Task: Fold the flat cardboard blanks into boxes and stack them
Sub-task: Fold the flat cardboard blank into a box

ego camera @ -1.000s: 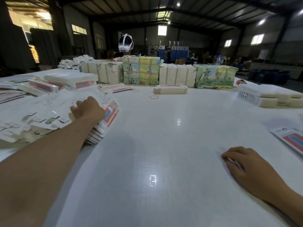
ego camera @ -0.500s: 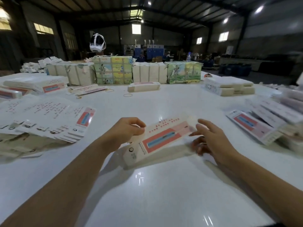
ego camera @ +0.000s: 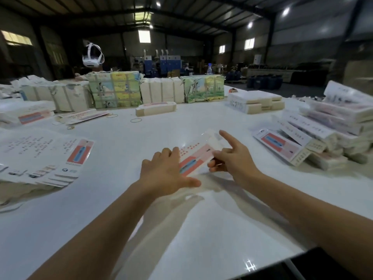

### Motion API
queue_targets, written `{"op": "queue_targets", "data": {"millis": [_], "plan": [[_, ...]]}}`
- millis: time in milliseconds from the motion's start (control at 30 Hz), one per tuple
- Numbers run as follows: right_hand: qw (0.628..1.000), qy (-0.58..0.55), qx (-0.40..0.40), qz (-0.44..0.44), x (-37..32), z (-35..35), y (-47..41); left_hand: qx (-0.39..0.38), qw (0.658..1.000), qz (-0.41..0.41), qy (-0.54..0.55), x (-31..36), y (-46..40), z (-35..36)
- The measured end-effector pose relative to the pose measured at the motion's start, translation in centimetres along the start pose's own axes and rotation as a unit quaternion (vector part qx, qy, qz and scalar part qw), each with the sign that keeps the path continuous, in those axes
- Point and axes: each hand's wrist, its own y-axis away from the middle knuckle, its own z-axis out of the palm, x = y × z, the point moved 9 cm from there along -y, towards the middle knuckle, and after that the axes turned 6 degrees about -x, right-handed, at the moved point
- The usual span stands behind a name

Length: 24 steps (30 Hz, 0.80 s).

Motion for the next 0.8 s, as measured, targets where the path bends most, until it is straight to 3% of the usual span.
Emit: {"op": "queue_targets", "data": {"millis": [167, 333, 433, 533, 667, 800], "plan": [[0.992, 0.119, -0.027, -0.035, -1.4, 2.0, -0.4, 0.142, 0.988, -0.050, 0.020, -0.8, 0.4, -1.4], [0.976, 0.197, -0.050, -0.072, 0.1, 4.3, 0.1, 0.257, 0.963, -0.026, -0.074, -1.5, 1.6, -2.9], [0.998, 0.033, -0.056, -0.012, 1.7, 4.3, -0.3, 0.258, 0.963, -0.022, -0.080, -1.6, 1.6, -2.6], [0.985, -0.144, -0.088, 0.042, 2.2, 4.1, -0.3, 0.243, 0.965, -0.008, -0.101, -1.0, 1.2, -2.2], [0.988, -0.070, -0.134, 0.020, 2.0, 3.6, 0.1, 0.199, 0.975, 0.006, -0.101, -0.9, 0.8, -1.4], [0.983, -0.003, -0.182, -0.029, 0.8, 3.5, 0.3, 0.132, 0.991, 0.026, 0.005, -2.2, 0.8, -1.3]]}}
